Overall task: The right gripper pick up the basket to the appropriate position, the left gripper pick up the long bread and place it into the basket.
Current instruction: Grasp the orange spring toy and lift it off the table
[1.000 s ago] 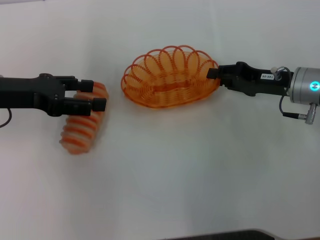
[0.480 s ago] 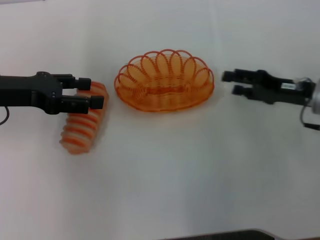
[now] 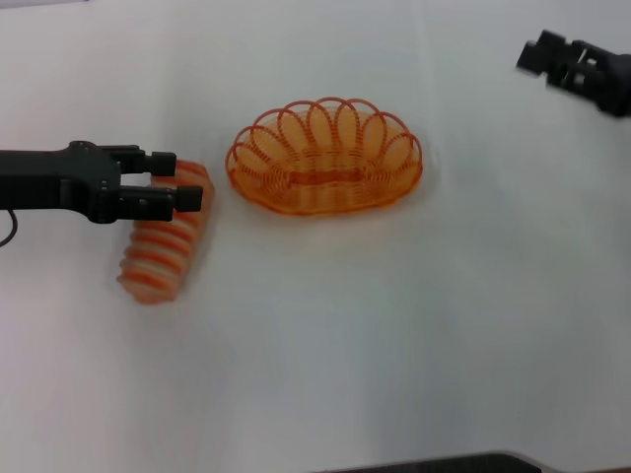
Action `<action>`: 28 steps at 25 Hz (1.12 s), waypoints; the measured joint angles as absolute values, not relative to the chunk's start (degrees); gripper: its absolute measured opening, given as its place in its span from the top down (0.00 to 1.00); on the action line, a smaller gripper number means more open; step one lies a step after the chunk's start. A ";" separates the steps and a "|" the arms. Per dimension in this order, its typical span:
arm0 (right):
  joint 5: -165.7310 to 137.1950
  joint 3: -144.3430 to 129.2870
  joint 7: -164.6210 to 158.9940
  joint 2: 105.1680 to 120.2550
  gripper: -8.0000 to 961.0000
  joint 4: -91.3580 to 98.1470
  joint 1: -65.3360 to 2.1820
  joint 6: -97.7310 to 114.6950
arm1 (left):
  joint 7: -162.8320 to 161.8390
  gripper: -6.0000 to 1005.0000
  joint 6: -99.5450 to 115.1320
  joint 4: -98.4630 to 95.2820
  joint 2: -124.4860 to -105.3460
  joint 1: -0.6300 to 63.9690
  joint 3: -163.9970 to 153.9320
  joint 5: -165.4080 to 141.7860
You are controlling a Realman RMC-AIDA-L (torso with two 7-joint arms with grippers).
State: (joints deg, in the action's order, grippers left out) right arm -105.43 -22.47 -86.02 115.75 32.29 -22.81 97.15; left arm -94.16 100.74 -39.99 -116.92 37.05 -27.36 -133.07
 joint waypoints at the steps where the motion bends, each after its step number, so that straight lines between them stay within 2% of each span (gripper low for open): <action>1: -106.77 -23.19 -83.15 115.63 0.22 32.99 -22.81 98.55 | -94.11 0.19 100.66 -39.99 -116.94 37.01 -27.27 -133.07; 6: -119.04 -26.49 -82.06 115.39 0.22 40.47 -23.67 99.80 | -94.13 0.19 99.63 -39.96 -116.98 36.65 -26.89 -132.95; 11: -124.06 -26.75 -82.72 116.38 0.22 45.53 -23.32 100.79 | -94.12 0.19 98.66 -39.90 -117.07 35.72 -25.60 -132.92; 18: -123.84 -26.30 -83.08 116.74 0.22 45.67 -23.47 100.53 | -110.60 0.19 99.34 -47.37 -117.03 35.54 -25.85 -133.28; 28: -123.78 -26.63 -82.82 117.22 0.22 45.78 -24.80 99.57 | -140.08 0.21 98.28 -72.29 -120.25 35.90 -48.04 -143.03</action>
